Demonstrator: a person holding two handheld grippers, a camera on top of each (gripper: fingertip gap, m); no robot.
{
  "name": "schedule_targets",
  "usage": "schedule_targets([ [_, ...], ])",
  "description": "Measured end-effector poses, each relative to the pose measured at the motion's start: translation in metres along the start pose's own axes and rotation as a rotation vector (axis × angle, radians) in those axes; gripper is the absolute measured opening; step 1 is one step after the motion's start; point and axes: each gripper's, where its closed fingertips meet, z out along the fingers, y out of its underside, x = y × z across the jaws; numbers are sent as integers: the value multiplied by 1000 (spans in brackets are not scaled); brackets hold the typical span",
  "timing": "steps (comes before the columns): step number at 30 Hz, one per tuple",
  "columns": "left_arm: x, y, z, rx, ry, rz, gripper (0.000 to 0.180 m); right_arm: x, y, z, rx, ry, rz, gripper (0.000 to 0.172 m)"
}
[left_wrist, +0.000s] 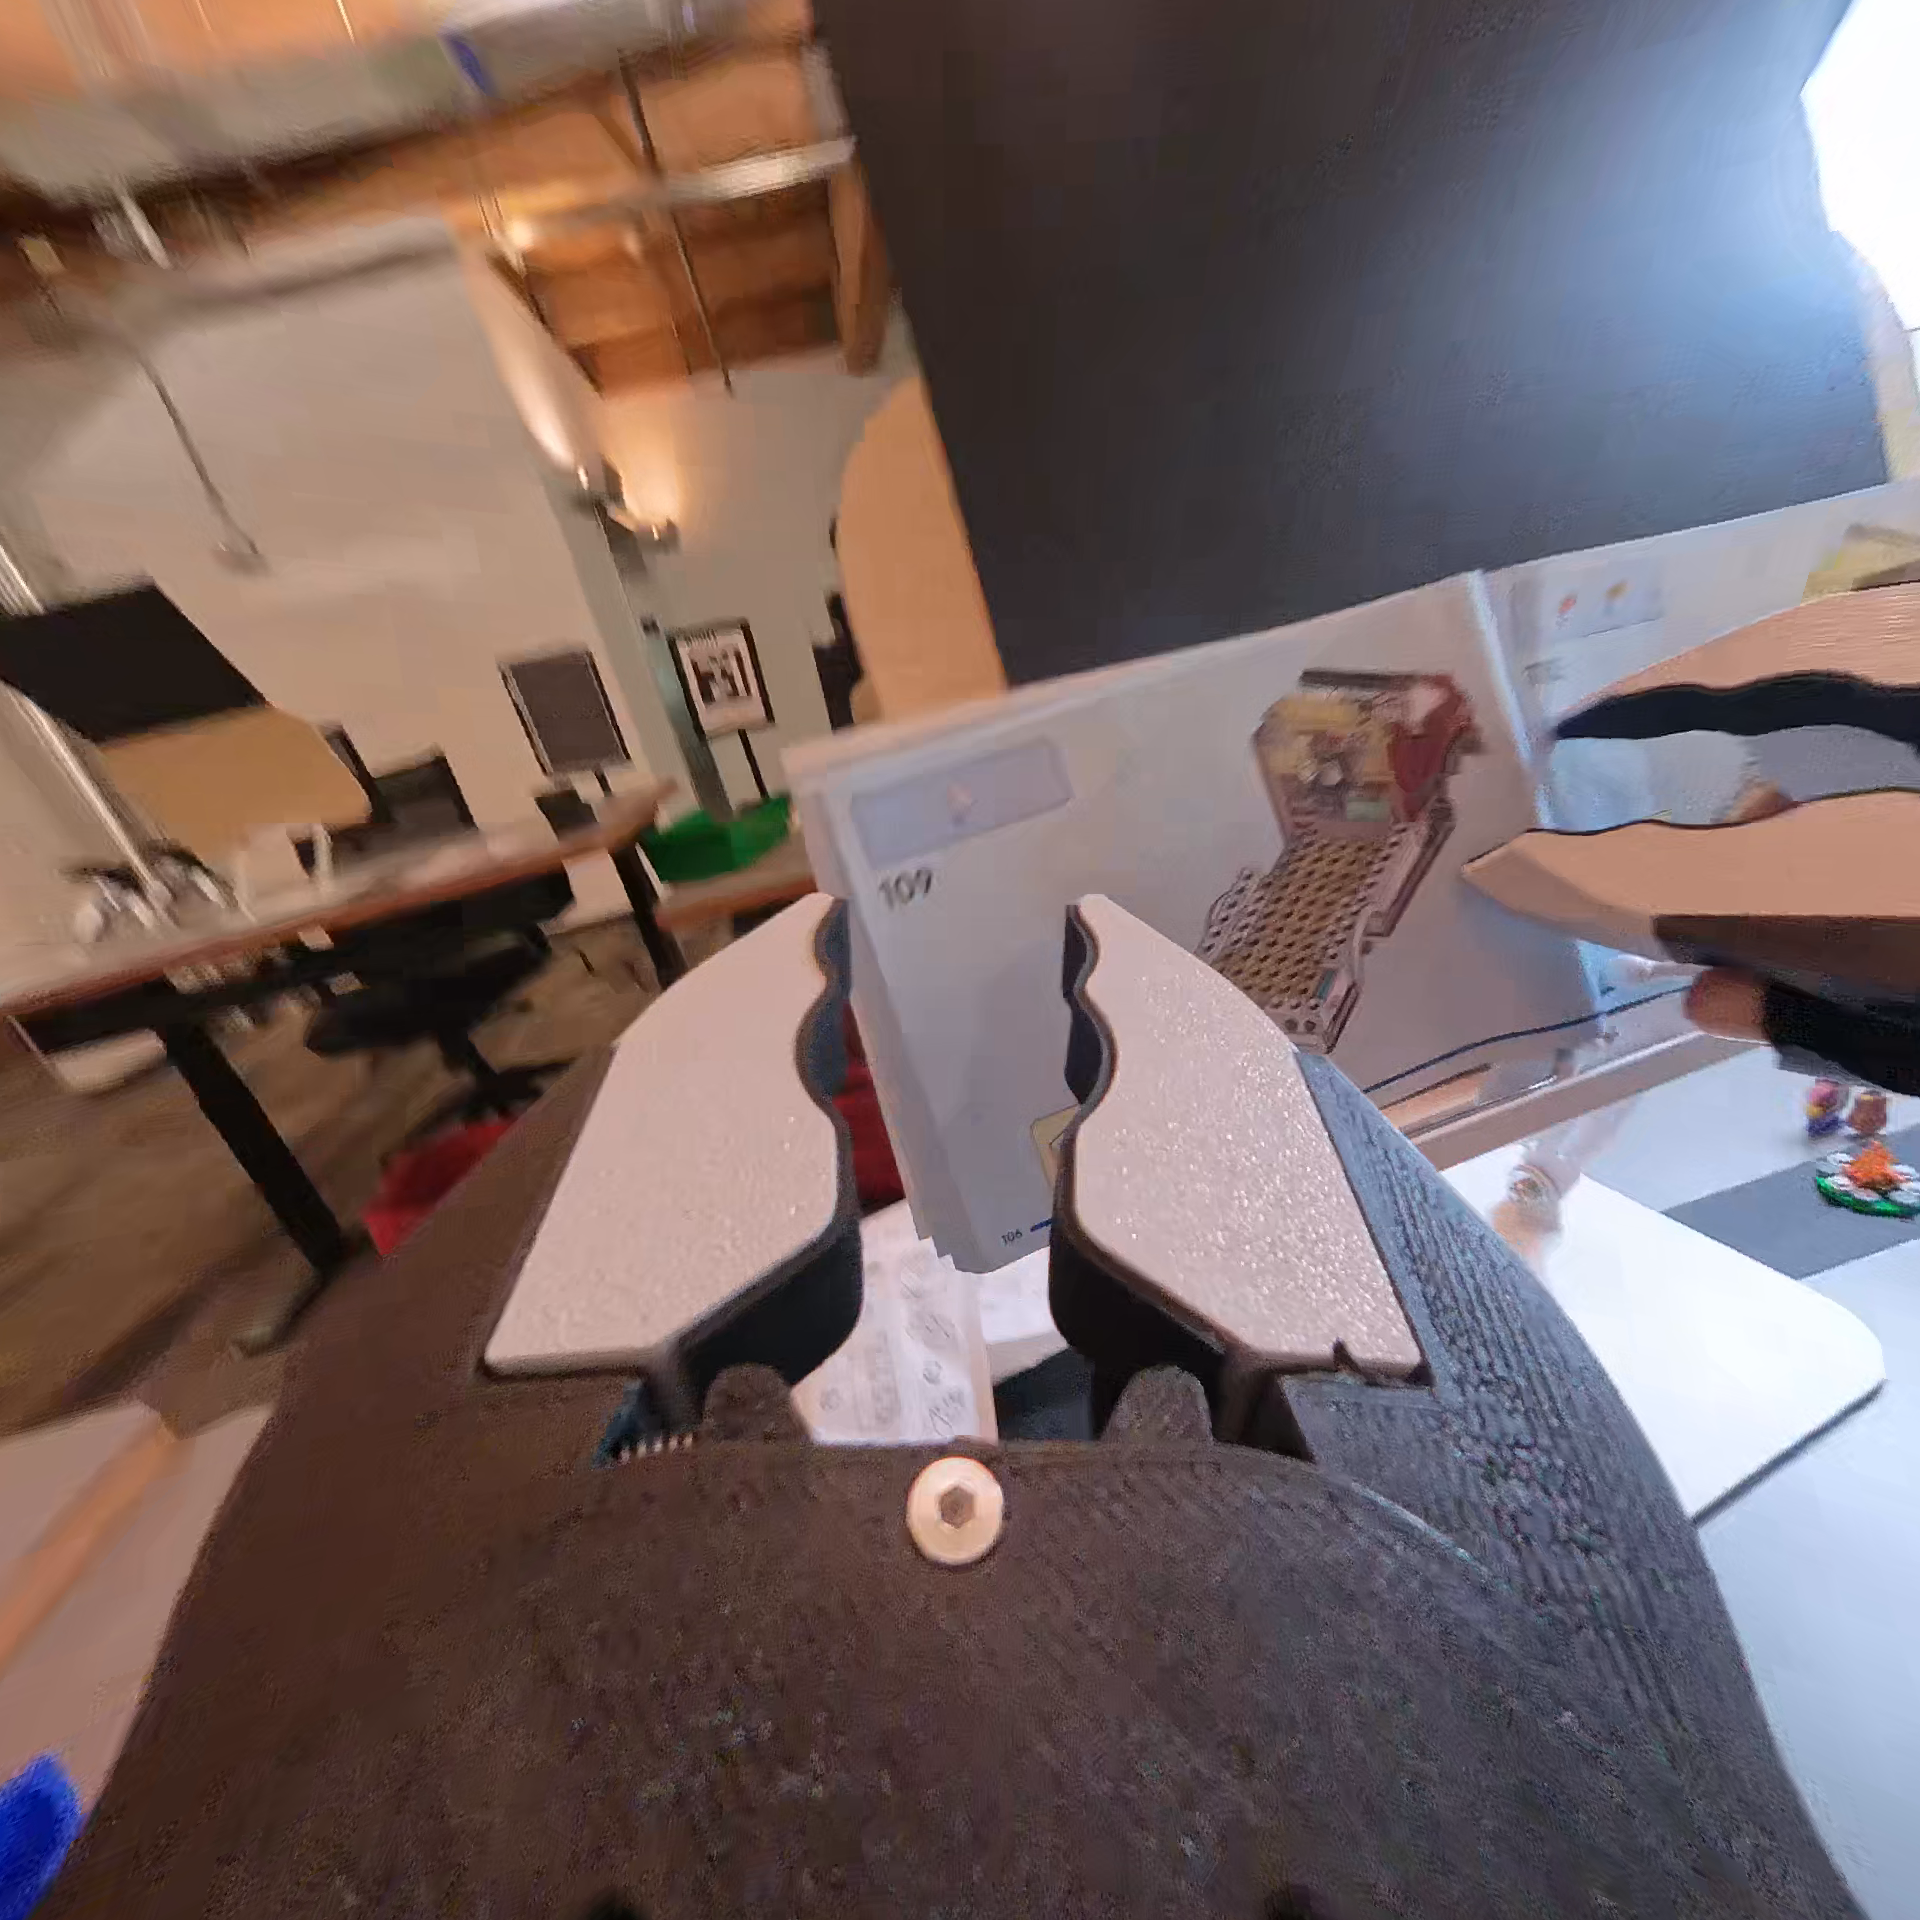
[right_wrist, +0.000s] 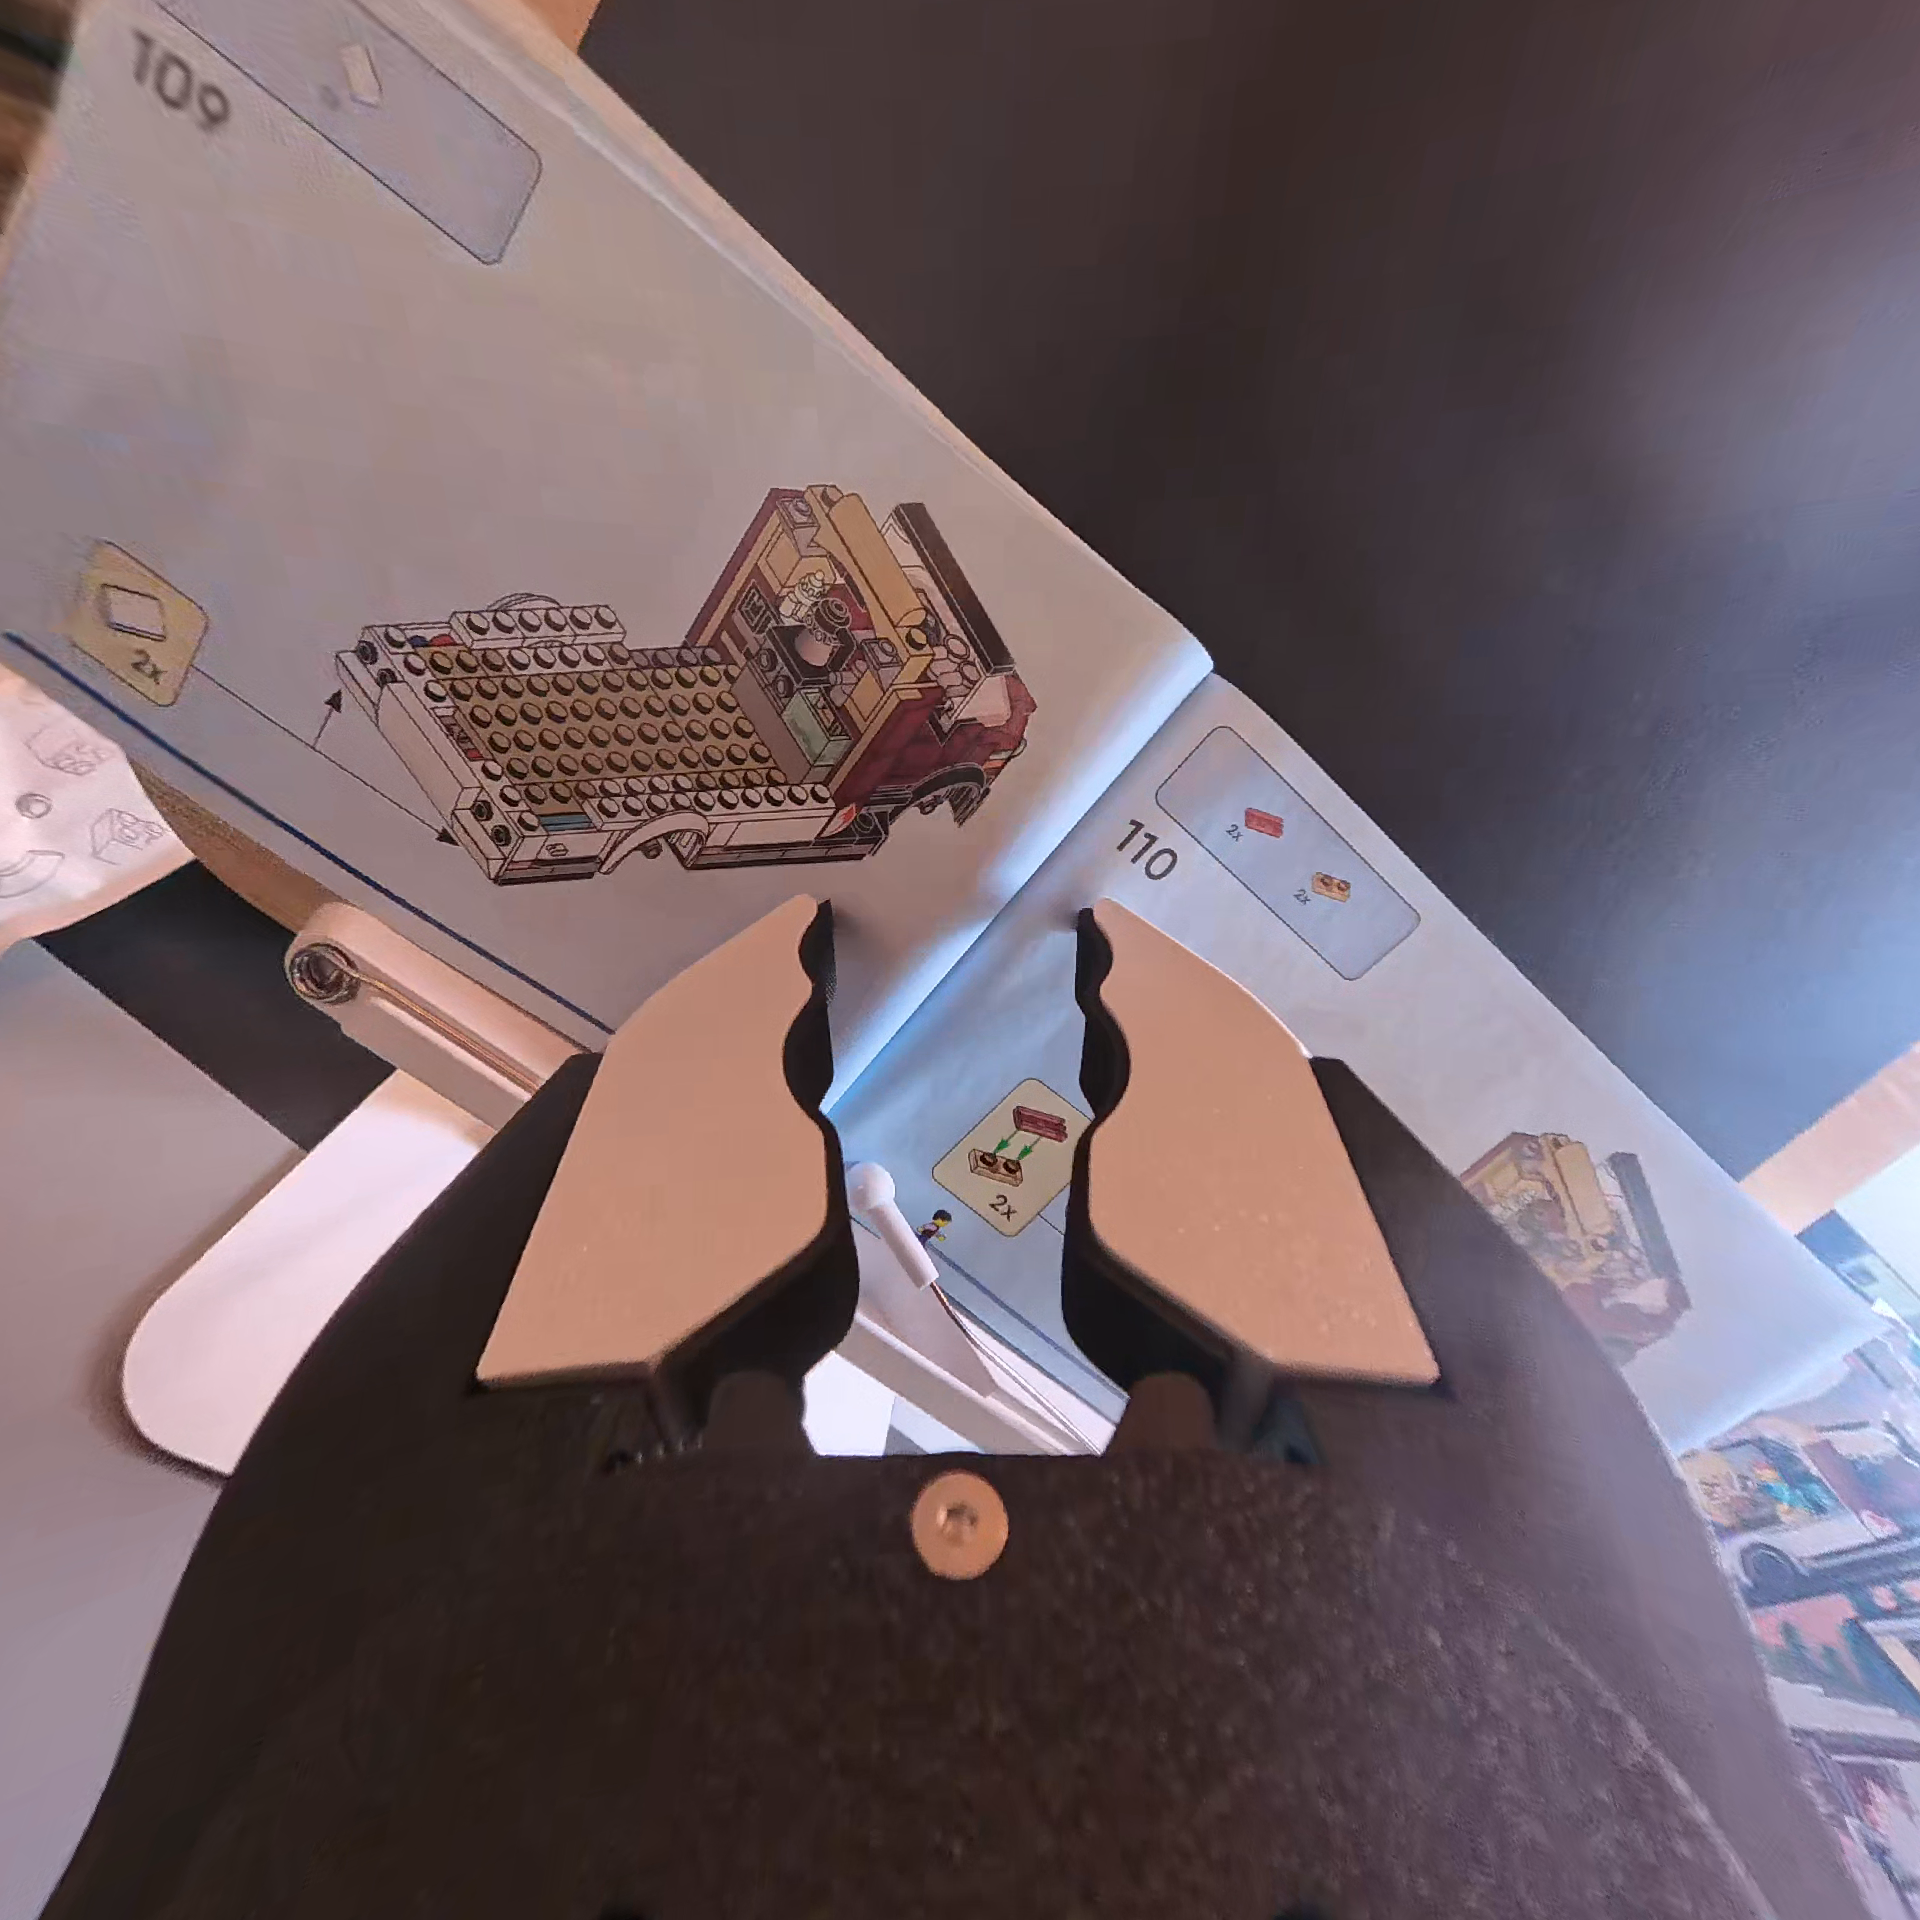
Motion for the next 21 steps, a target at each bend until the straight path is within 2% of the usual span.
schedule_targets([
  [2,19,-18,-14,67,15,114,30,0,0,-1,2,-18,16,45],
  [3,38,-21,-15,69,78,164,22,0,0,-1,0,-29,24,45],
  [4,66,-16,-14,36,205,222,10,0,0,-1,-2,-40,31,45],
  [5,94,-5,-11,-31,345,284,8,0,0,-1,-3,-53,38,45],
  [7,130,31,-2,-216,523,442,13,0,0,-1,1,-98,53,45],
  [11,152,75,14,-399,712,702,17,1,1,-2,4,-188,89,45],
  [13,159,80,19,-407,781,752,8,1,1,-3,4,-220,100,46],
  [16,163,78,22,-445,851,745,1,1,2,-3,17,-256,117,46],
  [19,162,69,23,-445,871,717,11,1,2,-4,22,-285,145,46],
  [21,159,76,22,-491,890,746,13,1,3,-5,30,-300,159,45],
])
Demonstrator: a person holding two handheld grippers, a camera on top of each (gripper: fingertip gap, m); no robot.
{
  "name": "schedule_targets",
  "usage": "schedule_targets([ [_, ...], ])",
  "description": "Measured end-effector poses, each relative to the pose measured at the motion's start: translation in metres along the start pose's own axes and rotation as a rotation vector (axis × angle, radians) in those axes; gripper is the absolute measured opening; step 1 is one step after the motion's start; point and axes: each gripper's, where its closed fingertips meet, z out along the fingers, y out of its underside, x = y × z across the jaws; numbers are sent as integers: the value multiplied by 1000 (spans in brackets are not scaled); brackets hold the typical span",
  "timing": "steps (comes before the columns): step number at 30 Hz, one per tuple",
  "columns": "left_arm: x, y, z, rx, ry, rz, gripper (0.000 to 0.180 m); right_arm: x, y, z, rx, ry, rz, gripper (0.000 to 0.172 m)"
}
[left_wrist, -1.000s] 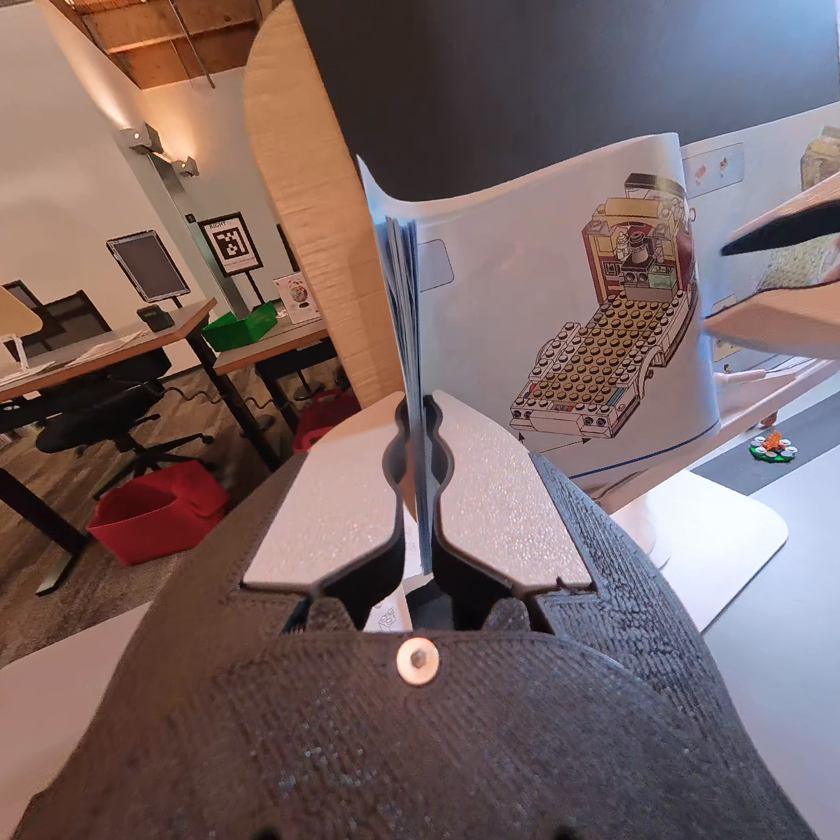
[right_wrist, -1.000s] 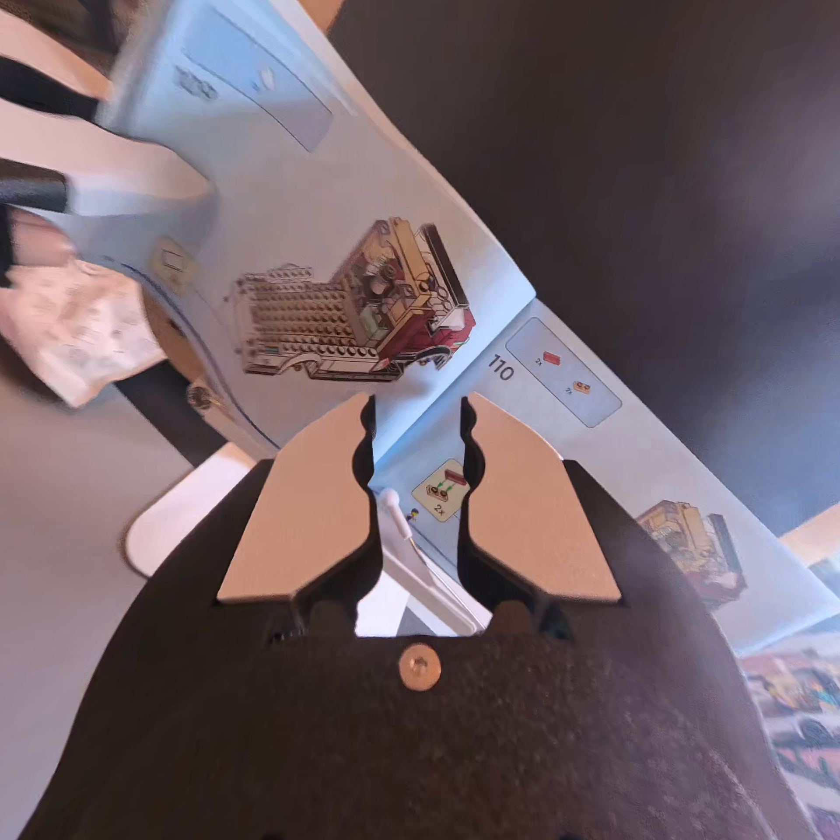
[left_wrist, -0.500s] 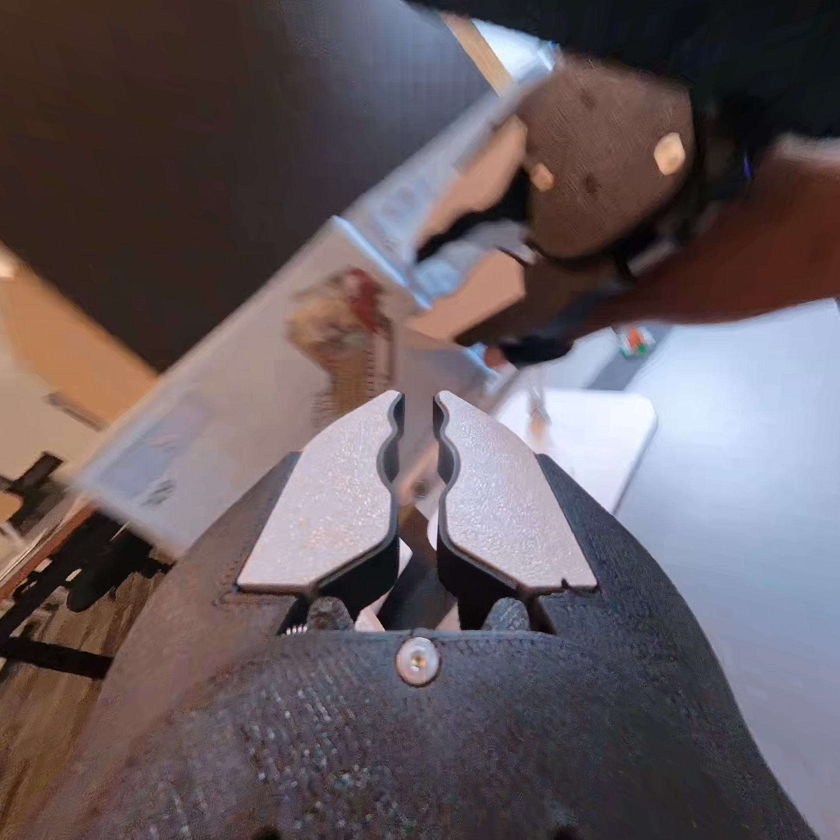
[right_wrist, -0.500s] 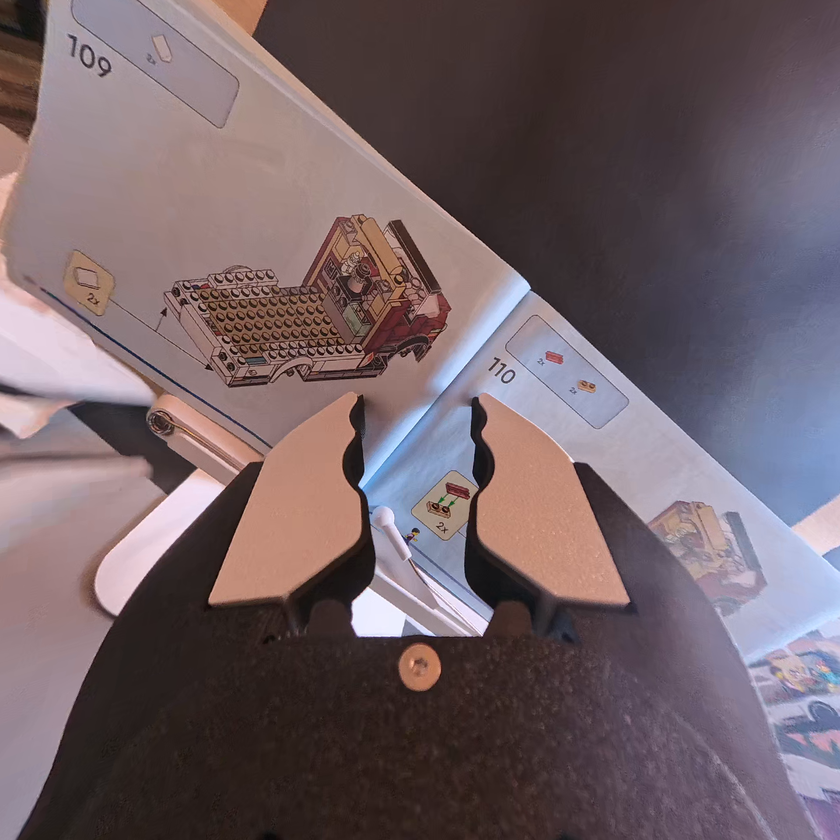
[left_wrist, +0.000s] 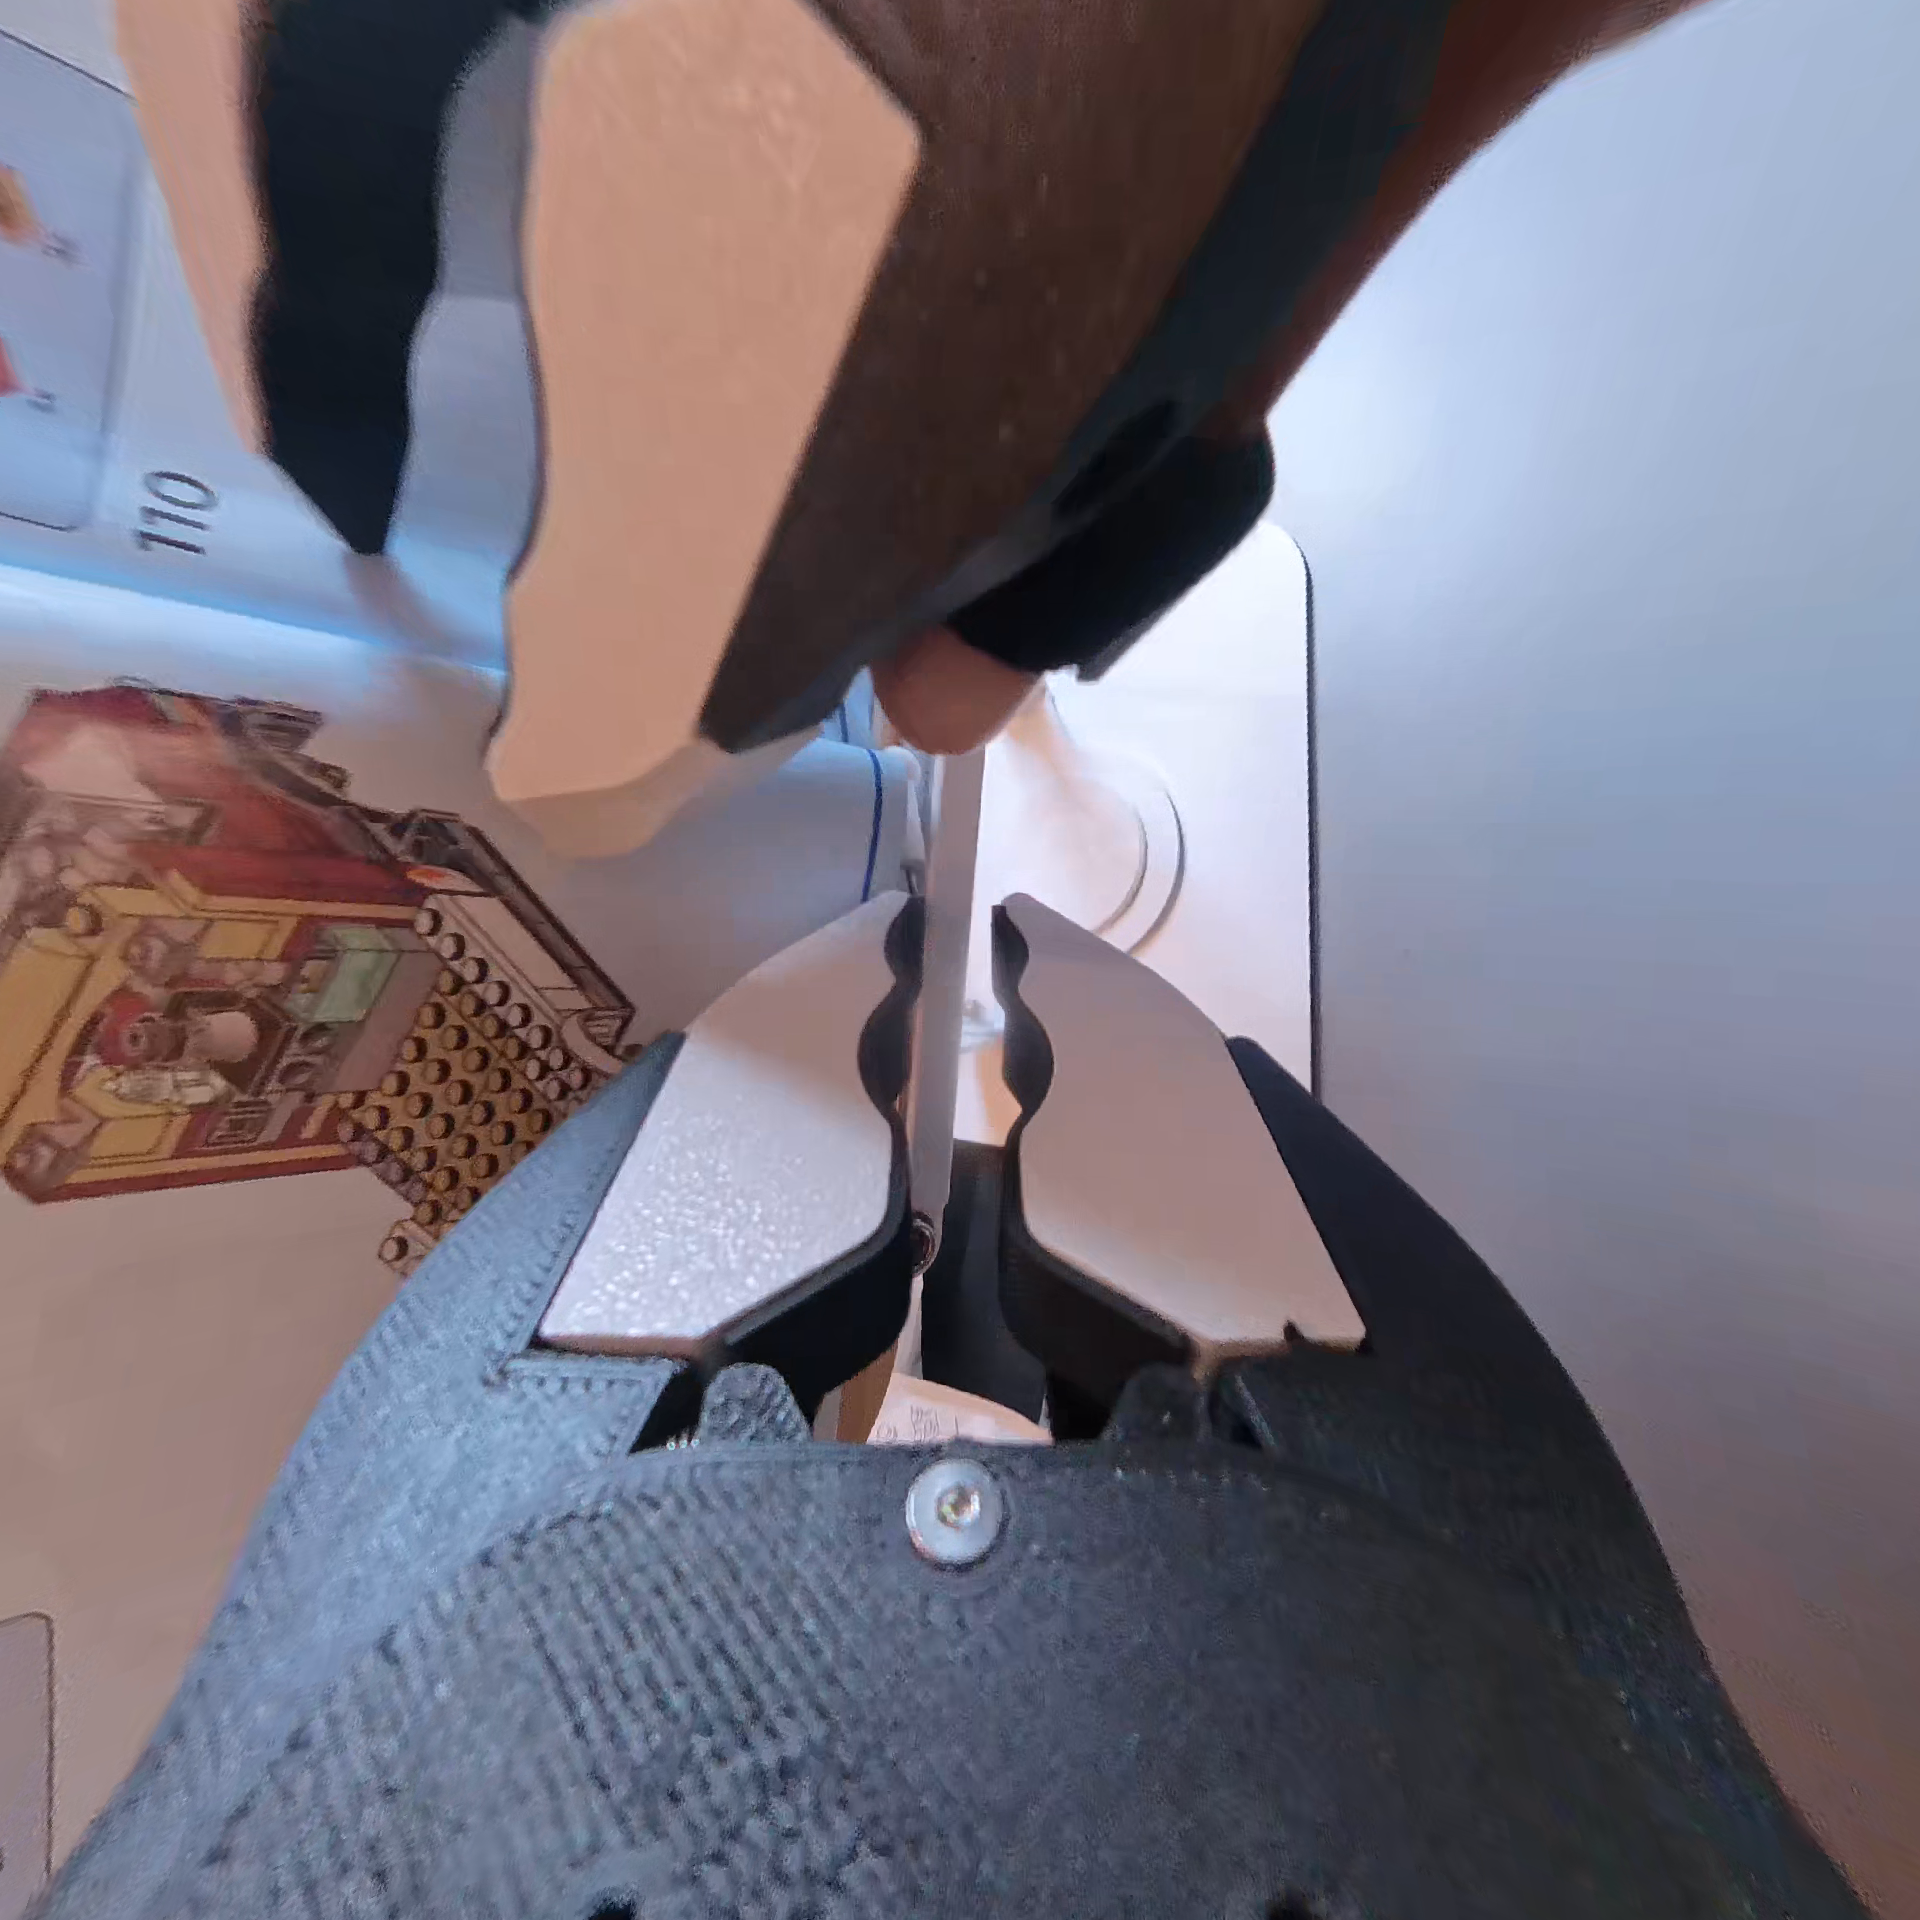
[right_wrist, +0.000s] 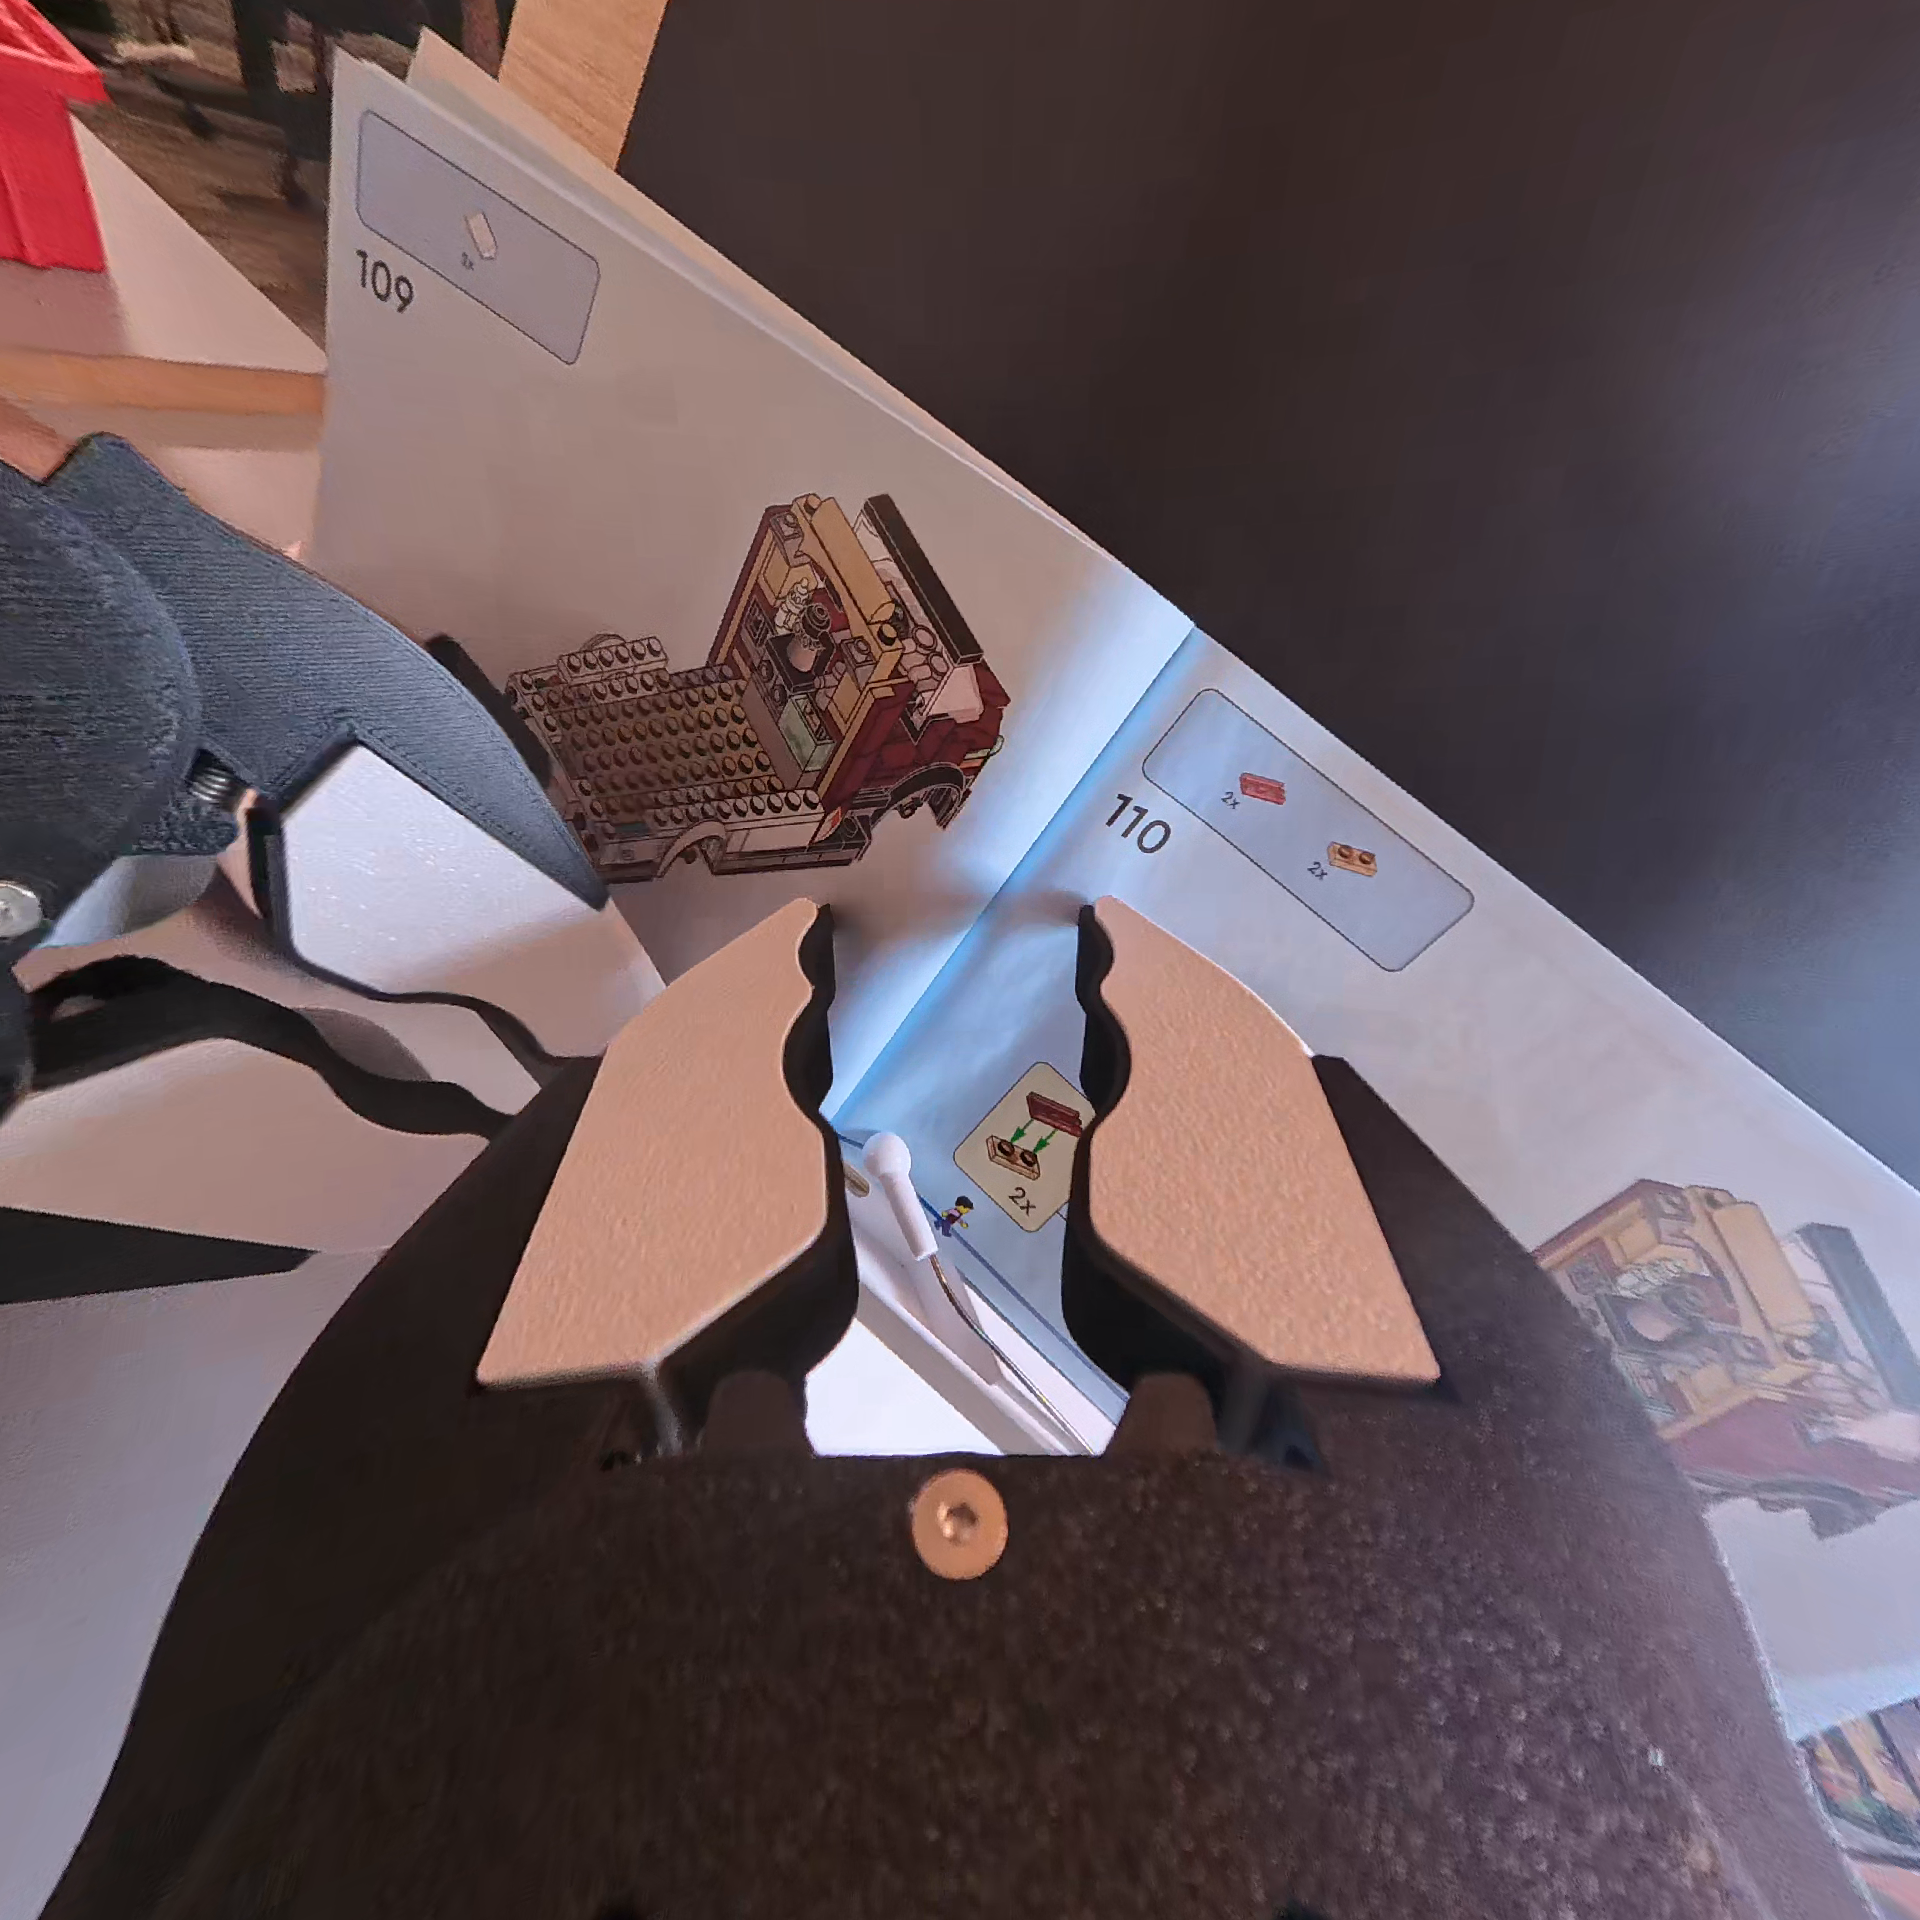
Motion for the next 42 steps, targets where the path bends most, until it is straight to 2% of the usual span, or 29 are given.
schedule_targets([
  [3,-5,0,2,-9,9,2,4,1,1,0,10,-7,21,45],
  [11,-5,1,2,-38,47,-26,7,2,2,-1,26,-5,77,45],
  [14,-6,8,1,-81,30,-1,19,1,2,-1,24,-7,86,45],
  [20,-3,9,5,-59,98,-33,11,2,2,-1,32,-11,92,45],
  [27,-9,1,-3,117,230,-276,1,2,3,0,36,-13,103,44],
  [40,-2,2,-9,63,204,26,1,3,2,0,-1,3,115,43],
  [42,3,0,-15,102,258,24,1,4,1,0,10,4,127,42],
])
